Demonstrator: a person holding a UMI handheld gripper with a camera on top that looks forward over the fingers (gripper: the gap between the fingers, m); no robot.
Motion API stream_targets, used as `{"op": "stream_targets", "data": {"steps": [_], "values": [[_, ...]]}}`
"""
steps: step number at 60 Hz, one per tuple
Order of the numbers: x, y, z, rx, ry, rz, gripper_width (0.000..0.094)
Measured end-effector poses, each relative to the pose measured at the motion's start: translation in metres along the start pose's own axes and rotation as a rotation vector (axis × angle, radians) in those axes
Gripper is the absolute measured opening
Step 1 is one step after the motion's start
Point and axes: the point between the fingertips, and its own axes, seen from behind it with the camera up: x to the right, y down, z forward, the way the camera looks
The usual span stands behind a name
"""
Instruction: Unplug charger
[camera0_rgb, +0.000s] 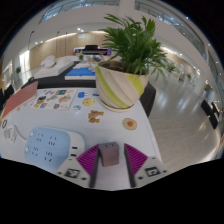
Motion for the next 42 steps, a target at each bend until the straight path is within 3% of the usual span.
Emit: {"op": "stream_targets", "data": {"steps": [7,20,31,42], "values": [[0.004,-0.016,-0.028,0.03,0.018,0.003,0.0872],[0.004,-0.04,-0.191,0.062,0.019,0.054,0.0851],[-0.005,-0.007,-0.337,0.024,0.039,0.072,0.0853],[-0.024,0.028,-0.407,0.004,0.05,0.122,0.0855]]}}
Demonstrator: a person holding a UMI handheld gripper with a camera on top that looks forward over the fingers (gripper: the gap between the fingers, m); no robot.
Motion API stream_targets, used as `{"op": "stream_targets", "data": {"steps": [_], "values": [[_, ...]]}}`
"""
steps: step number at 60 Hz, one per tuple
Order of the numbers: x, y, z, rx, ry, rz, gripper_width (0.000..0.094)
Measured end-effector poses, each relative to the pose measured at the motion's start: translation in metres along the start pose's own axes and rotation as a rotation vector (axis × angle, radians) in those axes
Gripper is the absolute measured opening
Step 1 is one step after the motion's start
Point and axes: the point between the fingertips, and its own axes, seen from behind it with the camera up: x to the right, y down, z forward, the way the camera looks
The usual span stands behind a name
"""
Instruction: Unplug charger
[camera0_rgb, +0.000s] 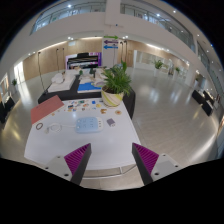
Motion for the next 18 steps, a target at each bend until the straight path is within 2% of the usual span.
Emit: {"op": "stream_targets", "data": {"steps": [12,18], "values": [[-0.002,0.004,-0.014,0.04,0.024,-0.006,0.0851],[-0.007,0.003,-0.014,0.054,-0.006,0.0,0.0853]]}}
